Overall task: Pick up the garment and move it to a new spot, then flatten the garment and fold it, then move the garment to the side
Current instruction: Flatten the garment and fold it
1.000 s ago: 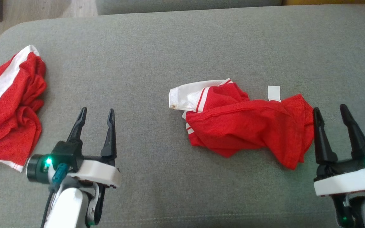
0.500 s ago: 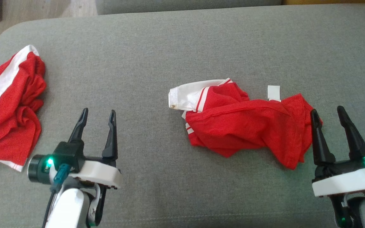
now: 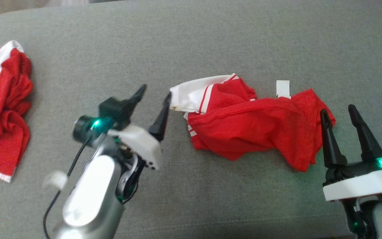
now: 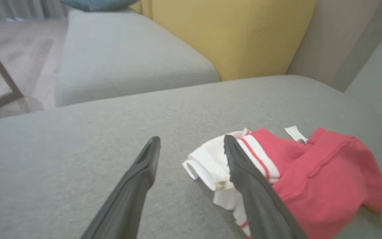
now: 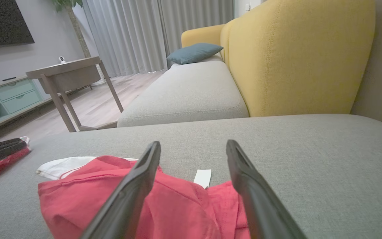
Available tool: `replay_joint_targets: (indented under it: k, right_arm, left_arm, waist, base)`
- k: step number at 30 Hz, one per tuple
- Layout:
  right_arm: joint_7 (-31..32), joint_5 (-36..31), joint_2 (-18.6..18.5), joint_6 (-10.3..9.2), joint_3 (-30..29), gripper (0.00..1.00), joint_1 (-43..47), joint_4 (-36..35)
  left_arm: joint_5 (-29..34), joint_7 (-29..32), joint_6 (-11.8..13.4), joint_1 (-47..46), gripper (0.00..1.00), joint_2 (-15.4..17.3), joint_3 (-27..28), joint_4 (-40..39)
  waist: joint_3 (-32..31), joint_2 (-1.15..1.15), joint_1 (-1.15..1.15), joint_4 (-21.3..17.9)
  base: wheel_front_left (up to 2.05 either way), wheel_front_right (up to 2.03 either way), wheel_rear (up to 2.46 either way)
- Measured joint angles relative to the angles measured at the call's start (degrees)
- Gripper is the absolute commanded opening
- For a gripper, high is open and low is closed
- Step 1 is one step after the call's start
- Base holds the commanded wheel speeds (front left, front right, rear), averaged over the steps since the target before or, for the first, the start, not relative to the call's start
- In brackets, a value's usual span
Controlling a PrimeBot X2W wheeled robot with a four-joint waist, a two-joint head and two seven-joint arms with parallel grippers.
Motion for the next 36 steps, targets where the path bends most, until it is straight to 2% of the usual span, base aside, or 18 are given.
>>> replay_joint_targets:
  k: [2,7,15,16,17,18,22,30,36]
  right_arm:
    - [0.00,0.01,-0.01,0.00,0.10,1.00,-0.23,0.04]
    - [0.00,0.16,0.00,0.00,0.38,1.00,-0.27,0.41]
    - [-0.01,0.92,0.00,0.00,0.44,1.00,-0.94,1.02]
    - [-0.01,1.10,0.00,0.00,0.48,1.00,-0.94,1.03]
    - [-0.01,1.09,0.00,0.00,0.53,1.00,-0.95,1.07]
    - [-0.01,1.10,0.00,0.00,0.53,1.00,-0.96,1.22]
    - [-0.08,1.68,0.00,0.00,0.56,1.00,-1.04,1.49]
    - [-0.09,2.09,0.23,0.00,0.41,1.00,-1.08,2.00]
    - [-0.10,2.54,0.29,0.00,0.32,1.00,-1.08,2.01]
  left_arm:
    - [-1.55,3.56,-1.08,-1.98,1.00,-0.71,-0.97,1.42]
    - [-5.84,12.41,-1.97,-4.91,1.00,-1.53,-1.96,5.68]
    - [-13.33,19.23,-2.55,-6.06,1.00,-1.98,-1.82,7.67]
    - [-14.03,19.58,-2.63,-6.06,0.51,-2.04,-1.96,7.79]
    - [-15.06,20.09,-3.16,-6.06,0.11,-2.10,-2.04,7.97]
    - [-16.31,20.59,-3.54,-6.06,0.00,-2.20,-2.20,8.16]
    - [-18.00,19.13,-4.07,-6.45,0.00,-2.32,-2.72,8.10]
    - [-15.16,5.81,-4.47,-10.06,0.00,-2.46,-2.66,2.87]
    - [-9.49,-4.33,-1.46,-10.06,0.00,-2.36,-2.82,-1.49]
  waist:
    - [0.47,0.00,0.00,-0.46]
    - [1.35,0.00,0.00,-1.41]
    - [2.18,0.00,0.00,-2.02]
    - [2.20,0.00,0.00,-2.07]
    - [2.23,0.00,0.00,-2.14]
    - [2.23,0.00,0.00,-2.20]
    - [2.19,0.00,0.00,-2.65]
    - [2.17,0.00,0.00,-3.04]
    - [2.33,0.00,0.00,-2.79]
  base:
    - [0.00,0.00,0.00]
    - [0.00,0.00,0.00]
    - [0.00,0.00,0.00]
    - [0.00,0.00,0.00]
    - [0.00,0.00,0.00]
    - [0.00,0.00,0.00]
    - [0.00,0.00,0.00]
    - [0.00,0.00,0.00]
    - [0.00,0.00,0.00]
